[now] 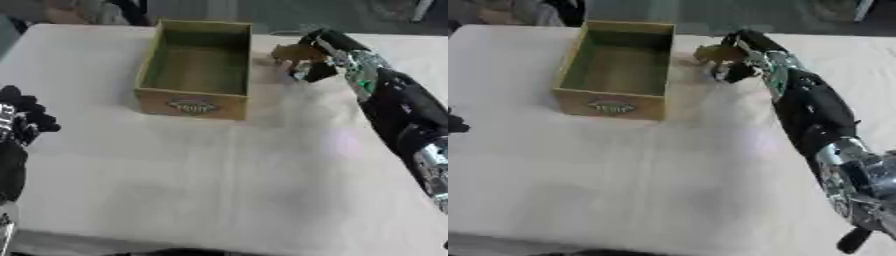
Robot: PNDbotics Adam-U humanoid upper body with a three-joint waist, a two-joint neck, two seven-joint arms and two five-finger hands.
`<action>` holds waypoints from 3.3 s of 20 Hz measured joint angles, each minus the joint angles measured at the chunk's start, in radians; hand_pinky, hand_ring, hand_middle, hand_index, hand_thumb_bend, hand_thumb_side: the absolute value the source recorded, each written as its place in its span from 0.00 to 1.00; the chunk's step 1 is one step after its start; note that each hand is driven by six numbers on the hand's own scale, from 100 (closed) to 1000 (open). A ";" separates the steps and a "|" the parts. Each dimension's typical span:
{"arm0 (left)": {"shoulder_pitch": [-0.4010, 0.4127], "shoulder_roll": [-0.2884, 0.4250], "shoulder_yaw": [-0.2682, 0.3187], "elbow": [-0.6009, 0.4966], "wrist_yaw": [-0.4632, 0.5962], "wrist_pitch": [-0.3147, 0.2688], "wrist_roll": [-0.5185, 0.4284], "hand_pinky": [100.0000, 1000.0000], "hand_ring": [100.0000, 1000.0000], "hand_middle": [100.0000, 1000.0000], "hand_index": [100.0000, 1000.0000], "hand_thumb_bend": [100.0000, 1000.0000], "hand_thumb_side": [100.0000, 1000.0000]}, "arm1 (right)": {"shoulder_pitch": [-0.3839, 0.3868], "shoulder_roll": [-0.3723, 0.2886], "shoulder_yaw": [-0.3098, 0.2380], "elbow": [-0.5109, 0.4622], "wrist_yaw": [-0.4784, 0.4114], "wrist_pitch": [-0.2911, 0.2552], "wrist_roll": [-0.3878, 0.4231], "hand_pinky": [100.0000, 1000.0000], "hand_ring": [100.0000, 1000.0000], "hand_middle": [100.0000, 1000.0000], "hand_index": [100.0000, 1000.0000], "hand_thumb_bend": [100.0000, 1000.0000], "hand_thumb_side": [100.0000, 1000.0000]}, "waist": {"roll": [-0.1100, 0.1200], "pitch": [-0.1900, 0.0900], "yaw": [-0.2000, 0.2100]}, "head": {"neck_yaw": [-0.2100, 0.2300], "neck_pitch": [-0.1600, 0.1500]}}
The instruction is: Pick up objects on the table and place them in the box.
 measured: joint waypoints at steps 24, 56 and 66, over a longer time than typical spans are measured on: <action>0.000 0.000 0.000 0.000 0.000 -0.001 -0.001 0.50 0.46 0.44 0.55 0.19 0.46 | 0.002 0.007 0.001 -0.080 -0.183 0.037 -0.190 0.04 0.11 0.12 0.26 0.00 0.14 | -0.008 -0.013 -0.014 | 0.009 -0.004; -0.001 -0.017 -0.013 0.000 0.005 0.007 -0.023 0.50 0.46 0.44 0.55 0.19 0.46 | -0.028 0.270 0.090 -0.171 -0.127 0.080 -0.056 0.09 0.17 0.18 0.31 0.00 0.20 | 0.007 -0.028 0.052 | -0.040 -0.010; -0.002 -0.018 -0.018 0.000 0.006 0.008 -0.025 0.50 0.46 0.44 0.55 0.20 0.46 | -0.014 0.309 0.091 -0.145 0.014 0.129 -0.048 0.20 0.27 0.27 0.43 0.00 0.26 | 0.010 -0.023 0.060 | -0.045 -0.010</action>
